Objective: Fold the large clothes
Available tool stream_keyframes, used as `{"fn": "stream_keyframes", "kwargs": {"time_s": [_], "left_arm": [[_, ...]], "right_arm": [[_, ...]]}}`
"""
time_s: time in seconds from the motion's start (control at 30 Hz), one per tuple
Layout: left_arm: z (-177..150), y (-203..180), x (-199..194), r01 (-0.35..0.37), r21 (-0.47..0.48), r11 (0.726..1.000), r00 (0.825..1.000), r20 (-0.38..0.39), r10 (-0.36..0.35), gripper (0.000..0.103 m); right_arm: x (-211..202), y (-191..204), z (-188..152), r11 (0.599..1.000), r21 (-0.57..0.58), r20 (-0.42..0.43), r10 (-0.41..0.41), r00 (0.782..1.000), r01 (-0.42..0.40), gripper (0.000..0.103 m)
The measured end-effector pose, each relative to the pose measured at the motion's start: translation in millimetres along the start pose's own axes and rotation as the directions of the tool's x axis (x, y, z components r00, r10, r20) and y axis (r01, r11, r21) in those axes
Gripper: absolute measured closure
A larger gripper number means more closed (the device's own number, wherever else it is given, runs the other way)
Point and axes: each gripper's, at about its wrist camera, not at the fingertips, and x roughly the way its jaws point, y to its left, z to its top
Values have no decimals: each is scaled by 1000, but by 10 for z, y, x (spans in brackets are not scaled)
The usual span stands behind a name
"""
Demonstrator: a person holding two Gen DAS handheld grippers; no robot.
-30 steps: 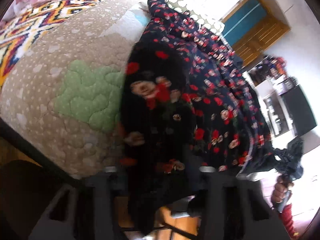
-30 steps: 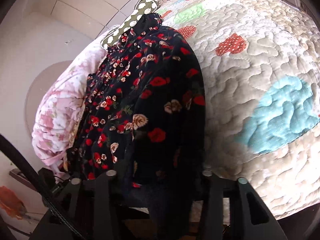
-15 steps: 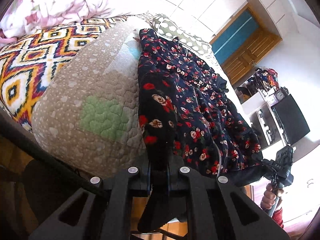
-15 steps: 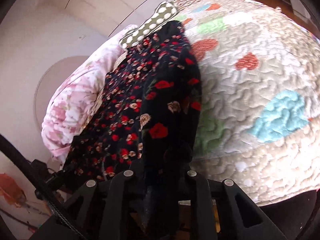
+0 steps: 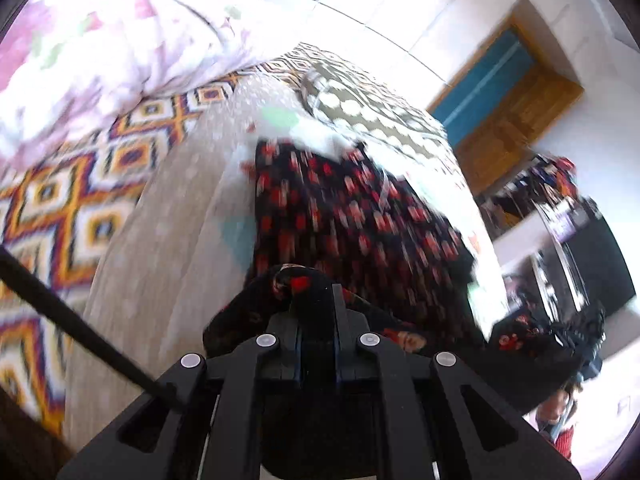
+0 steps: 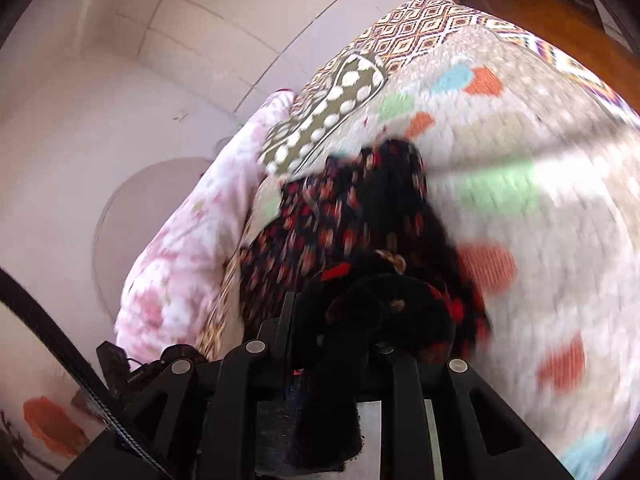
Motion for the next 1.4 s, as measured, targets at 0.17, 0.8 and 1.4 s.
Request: {"fn": "stream_keyframes", "kwargs": {"time_s": [0.17, 0.8, 1.4], "left_arm": [[832, -133, 774, -141, -22, 990, 990, 23, 141, 93], [1463, 500, 1120, 177, -394, 902, 981, 139, -133, 62], [238, -288, 649, -257, 126, 958, 962, 134, 240, 36]], "right_arm": [[822, -108, 746, 991, 20, -2, -135, 991, 135, 81], [1319, -1137, 1454, 846, 489, 134, 169, 976, -214, 44], [864, -22, 1097, 998, 42, -6, -46, 999, 46, 73]]}}
